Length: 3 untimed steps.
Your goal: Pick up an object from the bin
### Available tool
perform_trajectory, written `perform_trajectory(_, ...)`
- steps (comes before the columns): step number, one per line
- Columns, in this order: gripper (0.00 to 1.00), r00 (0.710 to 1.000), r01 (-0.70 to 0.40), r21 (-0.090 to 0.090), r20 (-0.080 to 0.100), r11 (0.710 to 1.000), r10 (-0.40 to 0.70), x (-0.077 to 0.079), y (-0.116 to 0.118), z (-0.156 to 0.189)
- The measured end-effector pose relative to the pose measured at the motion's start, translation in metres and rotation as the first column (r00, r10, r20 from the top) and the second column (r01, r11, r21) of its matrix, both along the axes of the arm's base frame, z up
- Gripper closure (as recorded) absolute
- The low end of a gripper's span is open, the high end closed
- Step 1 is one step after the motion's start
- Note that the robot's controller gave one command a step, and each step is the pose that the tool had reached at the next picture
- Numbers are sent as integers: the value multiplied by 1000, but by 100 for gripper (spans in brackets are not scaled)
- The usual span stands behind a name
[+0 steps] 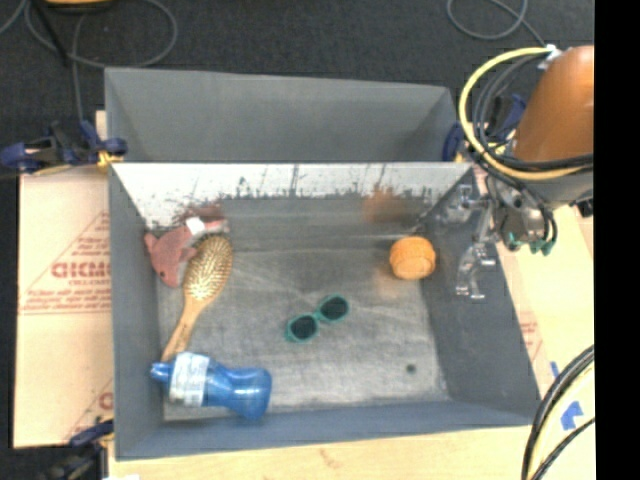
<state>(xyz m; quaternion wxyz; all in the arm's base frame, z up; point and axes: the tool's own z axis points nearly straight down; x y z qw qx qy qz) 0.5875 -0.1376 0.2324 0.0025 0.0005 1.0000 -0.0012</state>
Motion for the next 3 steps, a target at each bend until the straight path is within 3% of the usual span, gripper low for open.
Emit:
perform_trajectory(1, 0, 999, -32, -2, 8, 999, 32, 32, 1, -51)
perform_trajectory(2, 0, 995, -104, 2, -5, 995, 104, 36, 8, -90)
perform_trajectory(3, 100, 966, -257, 4, 15, 966, 257, 63, 12, -155)
